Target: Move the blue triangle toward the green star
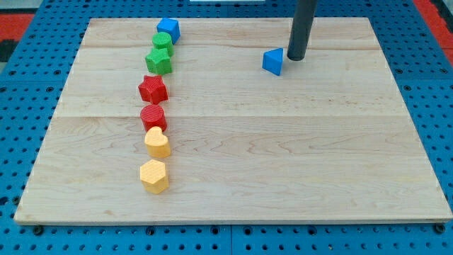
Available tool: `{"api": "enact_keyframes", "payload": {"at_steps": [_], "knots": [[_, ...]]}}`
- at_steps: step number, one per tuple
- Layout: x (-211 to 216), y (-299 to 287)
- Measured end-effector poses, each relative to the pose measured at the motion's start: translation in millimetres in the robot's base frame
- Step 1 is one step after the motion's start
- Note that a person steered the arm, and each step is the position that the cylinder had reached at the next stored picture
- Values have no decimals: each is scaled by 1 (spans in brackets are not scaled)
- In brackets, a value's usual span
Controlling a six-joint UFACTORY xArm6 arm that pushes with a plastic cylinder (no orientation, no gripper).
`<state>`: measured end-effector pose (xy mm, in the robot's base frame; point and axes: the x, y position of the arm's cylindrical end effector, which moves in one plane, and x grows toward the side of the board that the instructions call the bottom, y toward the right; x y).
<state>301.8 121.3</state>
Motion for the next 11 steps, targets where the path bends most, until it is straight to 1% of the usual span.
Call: {"api": "enact_keyframes", "payload": {"at_steps": [1, 5, 6, 7, 9, 10, 11], "knots": [[5, -39], [73, -79], [80, -117], [70, -128], [30, -112], [4, -133], [12, -142]]}}
